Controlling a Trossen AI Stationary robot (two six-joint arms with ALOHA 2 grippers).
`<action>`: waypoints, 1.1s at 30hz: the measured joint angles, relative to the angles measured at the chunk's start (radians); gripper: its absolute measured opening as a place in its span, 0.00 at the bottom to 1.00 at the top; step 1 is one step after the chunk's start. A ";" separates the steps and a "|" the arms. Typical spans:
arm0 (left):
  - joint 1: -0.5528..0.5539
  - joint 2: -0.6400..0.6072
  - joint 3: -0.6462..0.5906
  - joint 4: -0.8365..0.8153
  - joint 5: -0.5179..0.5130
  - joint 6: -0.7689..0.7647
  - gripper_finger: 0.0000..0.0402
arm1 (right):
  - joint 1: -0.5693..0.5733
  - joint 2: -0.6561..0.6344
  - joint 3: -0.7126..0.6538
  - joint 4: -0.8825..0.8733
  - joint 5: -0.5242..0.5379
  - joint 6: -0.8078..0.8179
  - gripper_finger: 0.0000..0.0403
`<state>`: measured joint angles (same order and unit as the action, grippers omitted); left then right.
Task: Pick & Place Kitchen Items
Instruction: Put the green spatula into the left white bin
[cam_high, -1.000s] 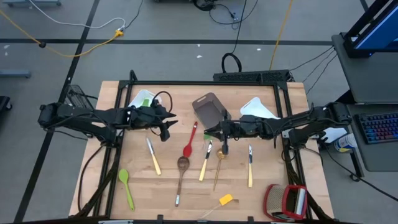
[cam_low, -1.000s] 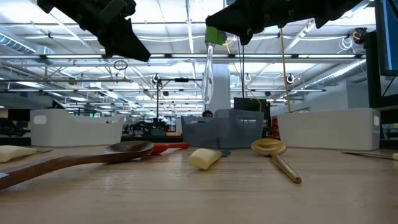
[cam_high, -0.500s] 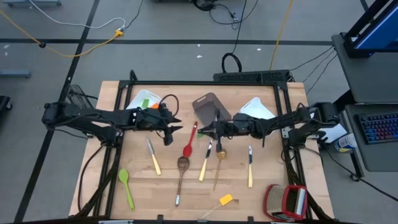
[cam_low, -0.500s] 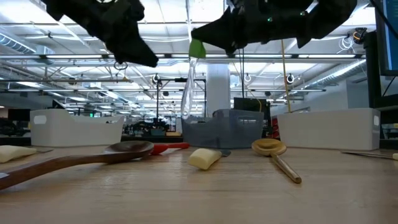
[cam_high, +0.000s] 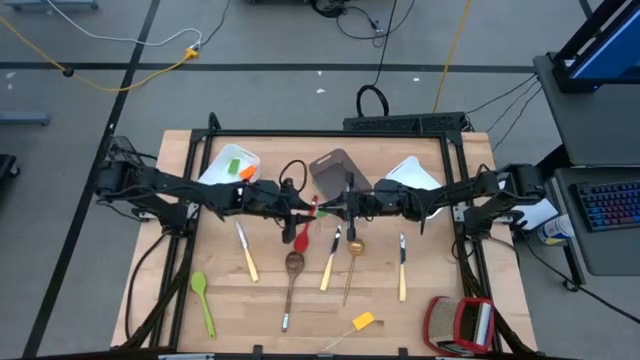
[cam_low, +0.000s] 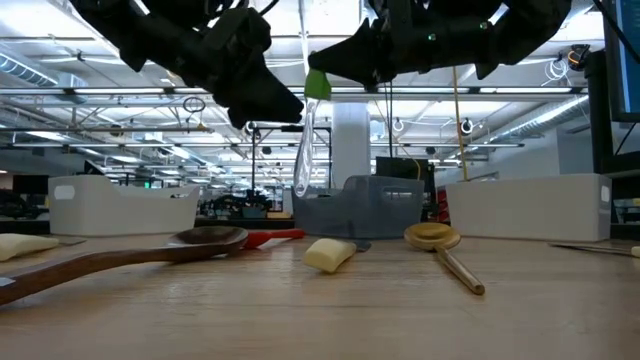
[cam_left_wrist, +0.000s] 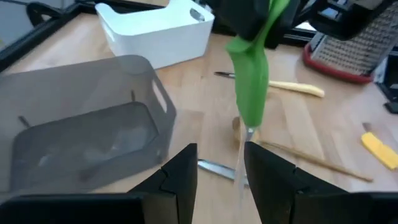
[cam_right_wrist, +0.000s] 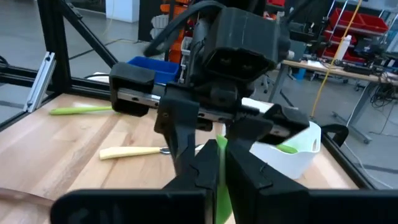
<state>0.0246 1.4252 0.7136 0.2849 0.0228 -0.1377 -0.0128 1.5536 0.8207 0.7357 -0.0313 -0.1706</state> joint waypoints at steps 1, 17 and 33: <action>0.000 0.006 0.000 0.012 0.004 -0.005 0.34 | 0.000 0.000 0.000 0.002 0.000 -0.004 0.03; -0.002 0.015 0.000 0.045 0.003 -0.024 0.34 | -0.014 0.000 0.000 0.053 0.008 -0.052 0.03; 0.000 0.014 0.000 0.103 -0.053 0.057 0.30 | -0.014 0.000 0.000 0.188 0.008 -0.051 0.03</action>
<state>0.0246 1.4391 0.7139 0.3876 -0.0303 -0.0805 -0.0269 1.5532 0.8207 0.9234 -0.0231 -0.2213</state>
